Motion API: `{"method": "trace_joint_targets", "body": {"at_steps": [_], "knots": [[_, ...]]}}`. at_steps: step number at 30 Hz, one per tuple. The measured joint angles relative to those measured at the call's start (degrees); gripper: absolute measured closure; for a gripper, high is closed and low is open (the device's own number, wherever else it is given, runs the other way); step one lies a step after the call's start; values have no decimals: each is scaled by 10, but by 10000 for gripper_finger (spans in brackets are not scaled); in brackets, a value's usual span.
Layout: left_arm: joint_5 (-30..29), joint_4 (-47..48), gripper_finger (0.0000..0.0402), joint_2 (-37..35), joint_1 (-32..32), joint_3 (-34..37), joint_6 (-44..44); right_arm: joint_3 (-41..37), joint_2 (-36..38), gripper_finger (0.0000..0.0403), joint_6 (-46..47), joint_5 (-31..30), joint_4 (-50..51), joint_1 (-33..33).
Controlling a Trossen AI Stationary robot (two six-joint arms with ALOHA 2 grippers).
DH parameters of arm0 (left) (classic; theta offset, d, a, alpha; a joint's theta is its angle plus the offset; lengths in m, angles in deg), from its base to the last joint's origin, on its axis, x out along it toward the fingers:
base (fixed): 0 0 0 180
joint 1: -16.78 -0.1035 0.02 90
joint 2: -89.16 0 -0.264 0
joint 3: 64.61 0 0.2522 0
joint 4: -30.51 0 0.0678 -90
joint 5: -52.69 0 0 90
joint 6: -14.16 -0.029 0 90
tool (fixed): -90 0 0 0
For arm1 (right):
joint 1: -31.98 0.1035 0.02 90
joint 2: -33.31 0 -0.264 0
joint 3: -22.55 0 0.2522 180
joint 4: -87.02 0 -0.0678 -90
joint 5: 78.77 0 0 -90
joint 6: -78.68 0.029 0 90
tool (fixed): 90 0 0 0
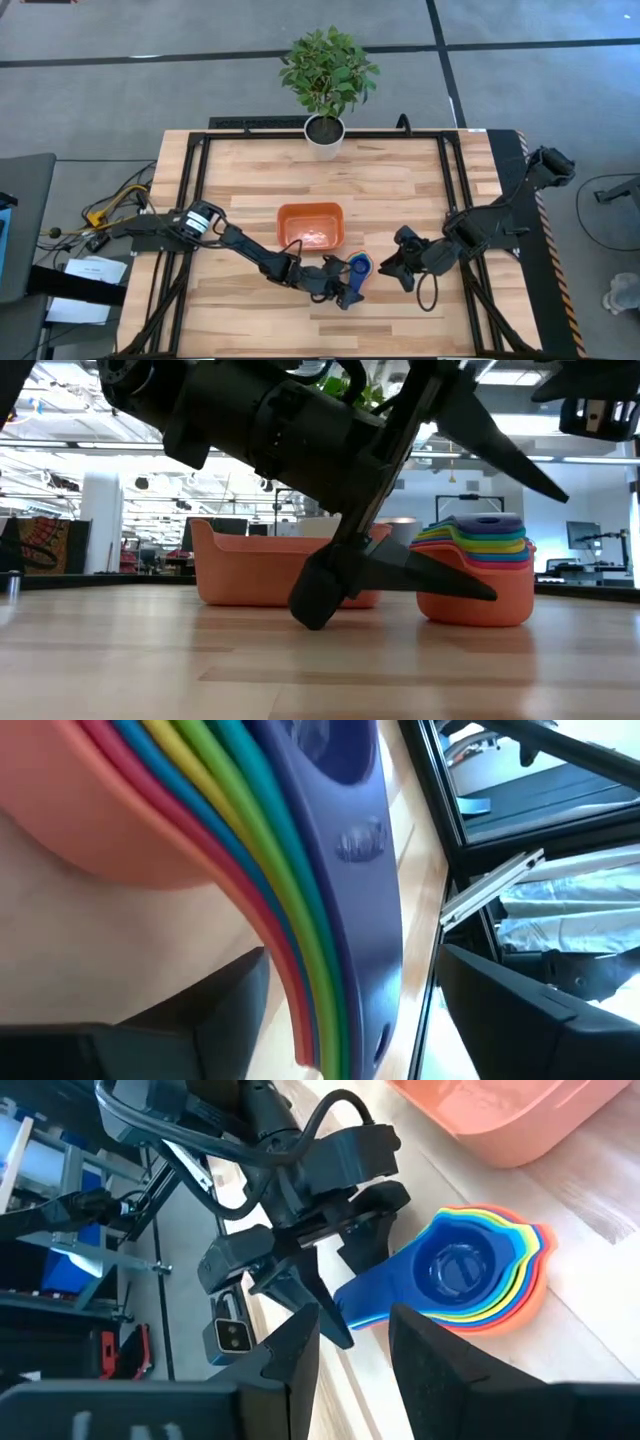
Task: Nest measuring cups in basket
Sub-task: Put the nested measuring cups into the orange bin
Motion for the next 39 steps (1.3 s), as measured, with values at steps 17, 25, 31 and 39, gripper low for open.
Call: {"method": "trace_joint_targets", "body": {"at_steps": [17, 25, 31, 39], "knots": [[31, -2, 249, 0, -22, 0, -47, 0, 0, 269, 2, -23, 0, 6], [31, -2, 307, 0, -23, 1, -56, 0, 0, 275, -1, -23, 0, 6], [30, -2, 327, 0, -23, 1, -56, 0, 0, 276, -1, -23, 0, 6], [38, -23, 311, 2, -24, 2, -48, 0, 0, 280, -3, -23, 0, 6]]}}
